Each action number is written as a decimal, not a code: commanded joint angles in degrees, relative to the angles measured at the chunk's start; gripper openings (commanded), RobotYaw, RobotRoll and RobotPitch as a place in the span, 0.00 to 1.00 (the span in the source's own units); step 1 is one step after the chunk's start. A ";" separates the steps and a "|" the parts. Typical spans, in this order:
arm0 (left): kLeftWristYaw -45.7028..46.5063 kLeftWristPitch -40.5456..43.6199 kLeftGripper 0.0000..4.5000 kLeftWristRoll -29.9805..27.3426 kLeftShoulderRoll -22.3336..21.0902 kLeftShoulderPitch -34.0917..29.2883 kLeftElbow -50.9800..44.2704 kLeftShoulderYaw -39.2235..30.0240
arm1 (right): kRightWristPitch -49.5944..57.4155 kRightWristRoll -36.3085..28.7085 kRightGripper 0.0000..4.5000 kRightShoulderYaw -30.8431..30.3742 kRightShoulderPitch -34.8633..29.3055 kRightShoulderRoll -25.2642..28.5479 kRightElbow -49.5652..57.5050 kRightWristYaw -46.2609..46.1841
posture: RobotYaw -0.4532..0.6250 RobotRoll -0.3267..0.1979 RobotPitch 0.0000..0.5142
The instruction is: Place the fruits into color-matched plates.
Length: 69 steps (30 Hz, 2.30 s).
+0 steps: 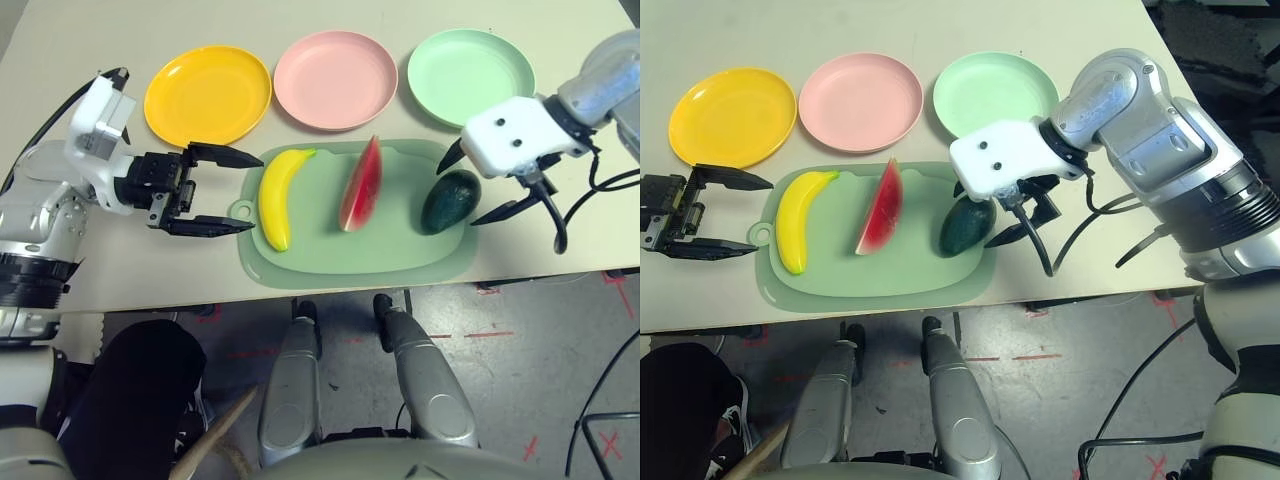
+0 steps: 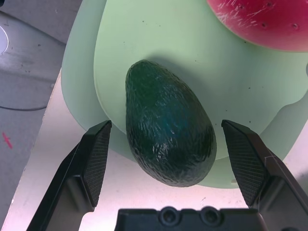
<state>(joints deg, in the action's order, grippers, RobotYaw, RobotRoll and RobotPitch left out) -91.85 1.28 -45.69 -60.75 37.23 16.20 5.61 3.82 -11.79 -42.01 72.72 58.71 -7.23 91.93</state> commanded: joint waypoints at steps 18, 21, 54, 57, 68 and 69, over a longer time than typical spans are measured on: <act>-0.65 -0.33 0.99 -0.19 -1.66 -0.70 -1.61 0.12 | -0.71 2.76 1.00 1.37 -2.53 -1.92 -1.06 0.57 | 0.34 0.62 0.80; -0.65 -0.26 0.99 -0.18 -1.74 -0.68 -1.63 0.14 | -0.75 3.13 1.00 1.51 -3.01 -1.82 -0.95 0.57 | 0.34 0.62 0.80; -0.65 3.92 1.00 -0.94 1.89 0.29 -1.88 -3.92 | 4.05 1.46 0.69 0.76 13.36 -5.23 -18.19 0.57 | 0.33 0.62 0.80; 0.02 6.61 1.00 0.69 3.25 0.89 -2.54 -5.97 | -0.53 7.02 0.69 2.00 19.53 -9.20 -31.37 0.57 | 0.32 0.62 0.80; 7.64 12.17 1.00 10.00 5.84 3.17 -5.41 -7.12 | -11.29 24.87 0.69 6.27 25.00 -19.63 -64.38 -13.32 | 0.34 0.62 0.79; 9.08 12.67 1.00 10.85 6.18 3.38 -5.73 -7.16 | -11.42 26.25 0.69 6.39 24.55 -19.94 -65.55 -15.13 | 0.35 0.62 0.79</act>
<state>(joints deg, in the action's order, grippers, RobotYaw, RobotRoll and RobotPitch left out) -84.35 13.07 -36.80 -54.82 40.82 11.54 -1.07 -7.04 12.10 -36.84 97.60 39.06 -70.75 79.04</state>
